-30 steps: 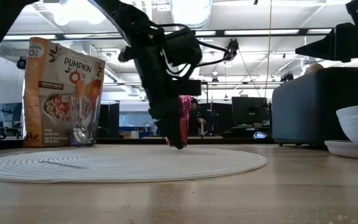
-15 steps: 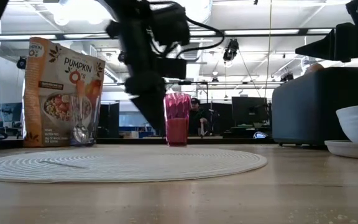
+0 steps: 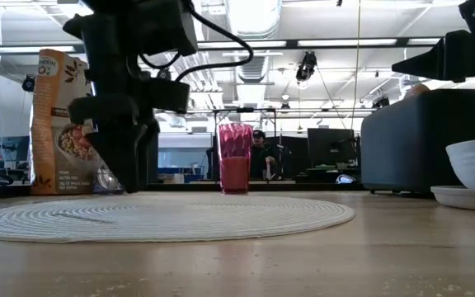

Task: Arrange a breakfast setting
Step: Move the white table mat to the center of the table

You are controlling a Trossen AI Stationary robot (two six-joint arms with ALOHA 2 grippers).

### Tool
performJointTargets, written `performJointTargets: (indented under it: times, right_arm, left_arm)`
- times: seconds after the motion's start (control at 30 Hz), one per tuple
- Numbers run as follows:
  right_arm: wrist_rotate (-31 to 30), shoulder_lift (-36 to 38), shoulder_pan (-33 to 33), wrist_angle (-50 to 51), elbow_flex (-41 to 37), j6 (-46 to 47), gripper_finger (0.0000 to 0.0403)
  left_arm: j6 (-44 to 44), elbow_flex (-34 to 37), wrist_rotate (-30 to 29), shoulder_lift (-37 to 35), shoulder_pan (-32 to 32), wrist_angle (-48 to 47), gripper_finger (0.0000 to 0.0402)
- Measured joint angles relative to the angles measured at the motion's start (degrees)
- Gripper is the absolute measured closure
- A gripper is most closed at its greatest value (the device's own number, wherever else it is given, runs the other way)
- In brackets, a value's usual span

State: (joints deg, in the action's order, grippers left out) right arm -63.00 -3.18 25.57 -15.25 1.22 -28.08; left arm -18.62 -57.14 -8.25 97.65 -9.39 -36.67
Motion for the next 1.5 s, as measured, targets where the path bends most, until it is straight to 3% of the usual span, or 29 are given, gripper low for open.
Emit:
performJointTargets:
  times: [0.4, 0.97, 1.5]
  right_arm:
    - [-0.02, -0.01, 0.01, 0.0, 0.0, 0.01, 0.0165]
    - [-0.01, -0.01, 0.0, 0.0, 0.0, 0.01, 0.0165]
    - [0.0, 0.0, 0.01, 0.0, 0.01, 0.01, 0.0165]
  left_arm:
    - [4.66, 0.16, -0.02, 4.49, 0.85, 6.19, 0.0161]
    - [9.45, 0.43, -0.63, 4.96, 7.52, 17.65, 0.0161]
    - [10.31, 0.43, -0.24, 3.5, 7.19, 19.23, 0.0161]
